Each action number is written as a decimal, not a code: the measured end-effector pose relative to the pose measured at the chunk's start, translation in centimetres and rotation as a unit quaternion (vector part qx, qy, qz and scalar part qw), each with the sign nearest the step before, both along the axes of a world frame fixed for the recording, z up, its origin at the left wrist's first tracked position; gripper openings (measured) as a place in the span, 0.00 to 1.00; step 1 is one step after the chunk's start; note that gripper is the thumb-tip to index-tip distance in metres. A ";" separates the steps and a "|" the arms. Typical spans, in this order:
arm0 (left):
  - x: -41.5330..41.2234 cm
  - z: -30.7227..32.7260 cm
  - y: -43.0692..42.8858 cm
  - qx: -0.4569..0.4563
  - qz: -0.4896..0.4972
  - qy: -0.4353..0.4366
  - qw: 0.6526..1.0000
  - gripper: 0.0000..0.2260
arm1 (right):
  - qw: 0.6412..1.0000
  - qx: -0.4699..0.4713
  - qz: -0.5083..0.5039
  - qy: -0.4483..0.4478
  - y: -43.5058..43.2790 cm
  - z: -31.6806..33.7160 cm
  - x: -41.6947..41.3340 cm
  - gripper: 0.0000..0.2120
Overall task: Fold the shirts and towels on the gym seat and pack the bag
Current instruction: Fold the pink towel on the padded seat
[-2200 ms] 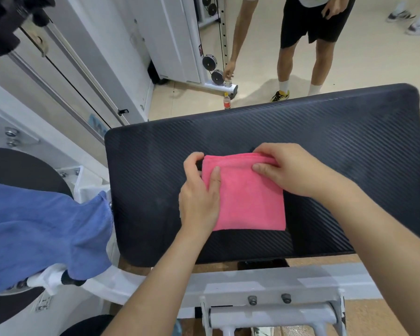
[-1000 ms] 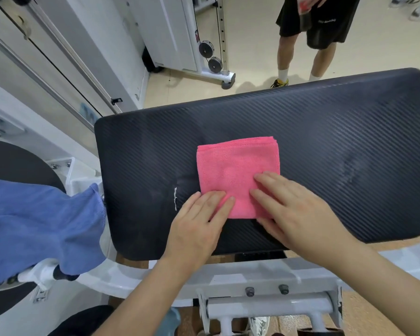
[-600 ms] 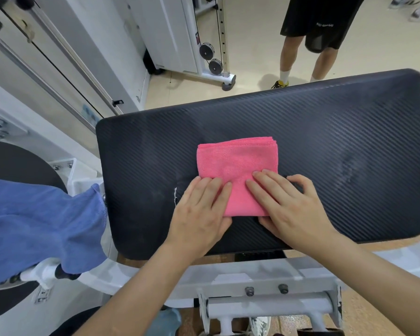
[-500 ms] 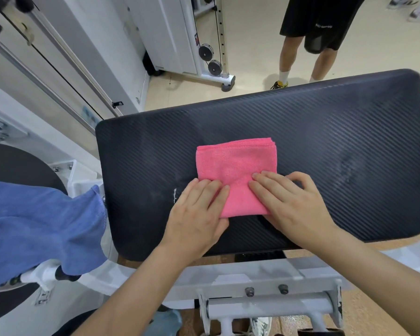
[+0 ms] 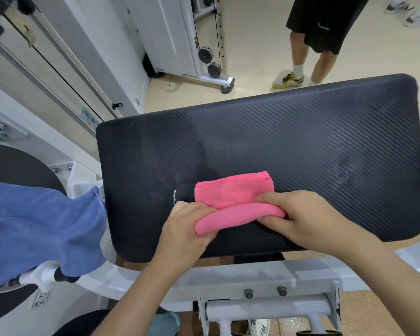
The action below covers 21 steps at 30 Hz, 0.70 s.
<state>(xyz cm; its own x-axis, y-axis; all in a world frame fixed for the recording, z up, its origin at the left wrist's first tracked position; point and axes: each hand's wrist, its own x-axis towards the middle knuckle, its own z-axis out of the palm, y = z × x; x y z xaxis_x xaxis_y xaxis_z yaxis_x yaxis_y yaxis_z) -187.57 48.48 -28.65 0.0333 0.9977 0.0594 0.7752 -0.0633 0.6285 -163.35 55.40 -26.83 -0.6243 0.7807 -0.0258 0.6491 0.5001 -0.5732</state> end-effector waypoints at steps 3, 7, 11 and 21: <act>0.4 1.0 0.5 -0.056 0.070 -0.093 0.992 0.15 | 0.995 -0.056 -0.063 0.053 0.7 -0.2 0.0 0.07; 0.9 0.9 0.8 -0.073 0.101 -0.116 0.985 0.11 | 0.987 -0.015 -0.148 0.063 0.5 -0.7 -1.1 0.11; 1.5 0.4 1.2 -0.050 0.155 -0.135 0.977 0.05 | 0.971 0.091 -0.215 0.048 -0.2 -1.6 -3.2 0.16; 3.4 0.3 2.0 0.330 0.052 0.230 0.914 0.09 | 0.947 0.098 -0.295 0.077 0.0 -1.8 -5.0 0.15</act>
<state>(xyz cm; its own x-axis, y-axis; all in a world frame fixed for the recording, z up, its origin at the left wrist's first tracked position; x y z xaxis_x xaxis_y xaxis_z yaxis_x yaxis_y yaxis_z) -184.21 50.49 -28.34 0.1130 0.7486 0.6533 0.9711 -0.2222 0.0866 -168.36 55.36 -28.67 -0.0630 0.9754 0.2114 0.7654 0.1831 -0.6169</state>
